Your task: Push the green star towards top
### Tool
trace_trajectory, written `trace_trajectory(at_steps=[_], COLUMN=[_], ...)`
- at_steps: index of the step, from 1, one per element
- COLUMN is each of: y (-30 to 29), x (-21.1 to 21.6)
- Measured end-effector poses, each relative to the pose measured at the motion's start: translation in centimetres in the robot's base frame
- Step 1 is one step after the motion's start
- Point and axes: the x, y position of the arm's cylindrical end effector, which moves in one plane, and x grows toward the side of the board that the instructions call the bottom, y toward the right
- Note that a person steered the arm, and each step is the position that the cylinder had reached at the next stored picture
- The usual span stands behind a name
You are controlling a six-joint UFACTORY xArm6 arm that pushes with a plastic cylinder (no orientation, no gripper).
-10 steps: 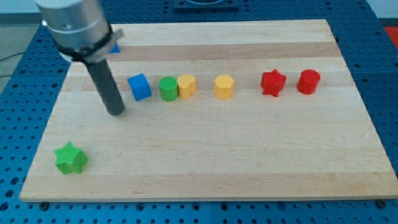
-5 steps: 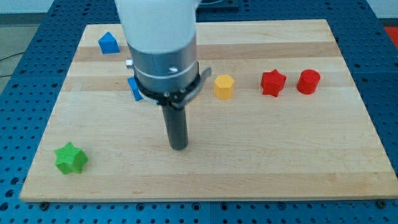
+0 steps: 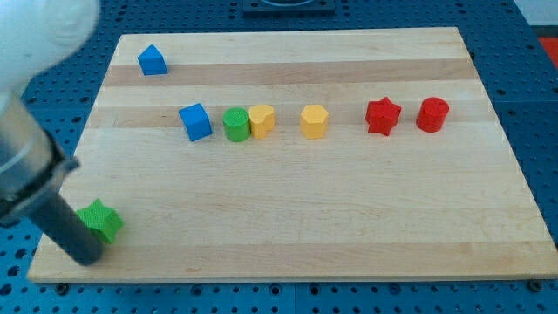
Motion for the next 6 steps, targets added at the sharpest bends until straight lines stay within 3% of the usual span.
trace_trajectory(at_steps=[2, 4, 6], y=[-0.3, 2.9, 4.1], x=[-5.7, -5.6, -10.2])
